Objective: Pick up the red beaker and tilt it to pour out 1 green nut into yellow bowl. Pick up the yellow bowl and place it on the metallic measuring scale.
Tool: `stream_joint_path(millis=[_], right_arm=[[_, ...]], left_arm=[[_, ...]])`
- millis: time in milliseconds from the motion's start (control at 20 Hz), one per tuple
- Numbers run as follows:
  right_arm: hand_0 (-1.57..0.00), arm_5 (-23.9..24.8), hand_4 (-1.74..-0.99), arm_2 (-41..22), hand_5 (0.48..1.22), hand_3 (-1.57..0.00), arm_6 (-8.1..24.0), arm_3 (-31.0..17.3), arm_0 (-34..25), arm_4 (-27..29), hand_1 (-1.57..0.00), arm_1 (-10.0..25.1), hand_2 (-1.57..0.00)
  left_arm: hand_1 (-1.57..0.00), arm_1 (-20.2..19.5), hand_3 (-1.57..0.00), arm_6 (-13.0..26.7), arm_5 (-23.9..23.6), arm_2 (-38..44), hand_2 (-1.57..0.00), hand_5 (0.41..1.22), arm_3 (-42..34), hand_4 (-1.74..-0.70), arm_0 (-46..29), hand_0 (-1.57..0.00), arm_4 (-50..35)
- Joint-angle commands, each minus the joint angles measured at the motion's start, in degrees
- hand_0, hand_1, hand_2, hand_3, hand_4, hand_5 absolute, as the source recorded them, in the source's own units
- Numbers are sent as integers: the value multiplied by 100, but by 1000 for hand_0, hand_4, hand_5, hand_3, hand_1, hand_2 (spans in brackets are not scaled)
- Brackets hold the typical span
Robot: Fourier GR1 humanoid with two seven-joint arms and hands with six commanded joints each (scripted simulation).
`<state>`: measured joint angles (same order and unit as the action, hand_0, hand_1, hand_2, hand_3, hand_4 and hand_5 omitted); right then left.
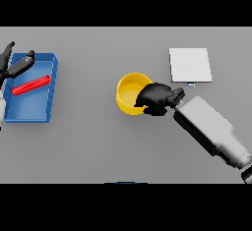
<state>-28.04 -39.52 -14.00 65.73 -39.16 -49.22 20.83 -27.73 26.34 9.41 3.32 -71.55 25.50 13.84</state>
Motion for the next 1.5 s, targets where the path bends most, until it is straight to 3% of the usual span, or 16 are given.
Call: stream_joint_path(millis=[0, 200, 450, 500, 600, 800, 900, 1050, 1400, 1450], right_arm=[[-1451, 34, -1698, -13, 1193, -1171, 106, 44, 46, -10, -1446, -4, -1330], [-1522, -152, -1724, 100, 1209, -1185, 34, 252, -63, 174, -1520, 153, -1415], [-1555, -562, -1735, 374, 1217, -1153, 403, 838, -101, 411, -1554, 472, -1491], [-1558, -628, -1736, 436, 1218, -1204, 496, 960, -73, 445, -1558, 568, -1451], [-1563, -596, -1738, 480, 1219, -1199, 697, 1092, -58, 395, -1562, 646, -1447], [-1520, -609, -1740, 635, 1219, -1179, 807, 1189, -75, 448, -1567, 760, -1520], [-1538, -547, -1740, 792, 1220, -1190, 910, 1024, -192, 442, -1569, 858, -1488], [-1554, -223, -1741, 1000, 1220, -1166, 656, 703, -369, 441, -1570, 1014, -1517], [-1567, 508, -1741, 1317, 1221, -1155, 426, -561, -698, 248, -1571, 1181, -1556], [-1568, 618, -1741, 1350, 1221, -1154, 553, -762, -737, 207, -1571, 1137, -1553]], left_arm=[[1, 34, 1, 24, -9, -5, 1, 712, 69, -785, 74, 1, 0], [1, -24, 1, -1, 34, 3, 1, 704, 42, -778, 33, 1, -1], [1, -57, 1, 16, 97, 38, 1, 702, 26, -776, 43, 1, -67], [1, -72, 1, -40, 107, 68, 1, 702, 52, -780, 46, 1, -95], [1, -35, 1, 23, 113, 80, 1, 702, -57, -788, 45, 1, -163], [1, -24, 1, -19, 73, 94, 1, 704, 10, -800, 98, 1, -148], [1, 25, 1, 108, 83, 91, 1, 710, -42, -812, 40, 1, -189], [1, -7, 1, 221, 105, 165, 1, 728, -250, -831, -46, 1, -304], [1, 54, 1, 456, 48, 130, 1, 758, -365, -852, -68, 1, -281], [1, 12, 1, 510, 72, 145, 1, 760, -414, -852, -95, 1, -289]])
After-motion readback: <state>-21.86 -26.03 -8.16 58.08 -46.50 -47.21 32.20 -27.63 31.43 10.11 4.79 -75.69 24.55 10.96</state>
